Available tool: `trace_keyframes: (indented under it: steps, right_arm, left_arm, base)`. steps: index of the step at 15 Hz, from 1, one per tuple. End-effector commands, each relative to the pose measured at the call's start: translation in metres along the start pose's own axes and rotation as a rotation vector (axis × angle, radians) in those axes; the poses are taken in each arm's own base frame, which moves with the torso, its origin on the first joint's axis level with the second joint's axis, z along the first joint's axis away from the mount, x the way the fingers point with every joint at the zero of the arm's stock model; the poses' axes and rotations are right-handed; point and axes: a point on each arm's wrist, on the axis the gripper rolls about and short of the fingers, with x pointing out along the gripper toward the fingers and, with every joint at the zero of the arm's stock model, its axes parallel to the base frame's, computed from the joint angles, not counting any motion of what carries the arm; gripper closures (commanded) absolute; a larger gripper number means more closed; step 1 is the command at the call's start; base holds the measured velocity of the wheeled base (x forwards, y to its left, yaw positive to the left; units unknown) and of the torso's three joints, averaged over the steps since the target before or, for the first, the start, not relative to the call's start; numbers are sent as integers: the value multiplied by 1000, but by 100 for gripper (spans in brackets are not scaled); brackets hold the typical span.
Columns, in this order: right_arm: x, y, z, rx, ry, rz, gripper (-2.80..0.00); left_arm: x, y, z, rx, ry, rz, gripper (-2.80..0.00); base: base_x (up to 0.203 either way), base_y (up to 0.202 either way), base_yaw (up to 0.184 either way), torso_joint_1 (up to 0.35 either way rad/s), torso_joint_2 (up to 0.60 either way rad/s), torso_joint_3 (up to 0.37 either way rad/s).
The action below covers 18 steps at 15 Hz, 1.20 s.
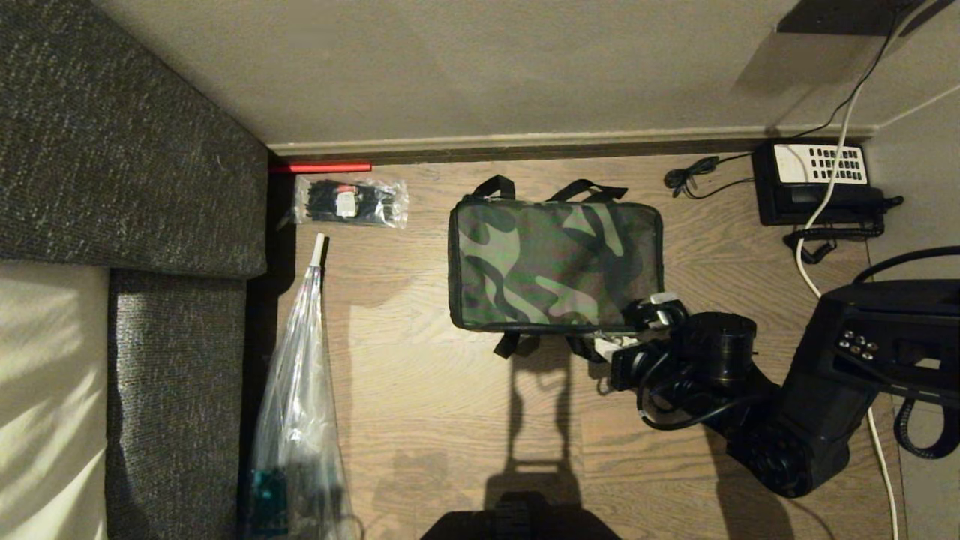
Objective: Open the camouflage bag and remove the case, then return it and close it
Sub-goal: Open the top of the storage box
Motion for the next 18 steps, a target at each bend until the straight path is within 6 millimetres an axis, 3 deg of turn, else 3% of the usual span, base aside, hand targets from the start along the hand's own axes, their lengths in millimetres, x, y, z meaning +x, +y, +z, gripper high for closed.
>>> trace_keyframes:
  steps: [1, 9, 18]
  right_arm:
    - [-5, 0, 4, -12, -9, 2, 0]
    - [-23, 1, 11, -31, -10, 4, 0]
    - [-30, -24, 15, -71, -16, -31, 0]
  left_arm:
    - [0, 0, 0, 0, 0, 0, 0]
    - [0, 0, 0, 1, 0, 0, 0]
    - [0, 0, 0, 1, 0, 0, 0]
  base:
    - [0, 0, 0, 0, 0, 0]
    - [0, 0, 0, 0, 0, 0]
    - [0, 0, 0, 0, 0, 0]
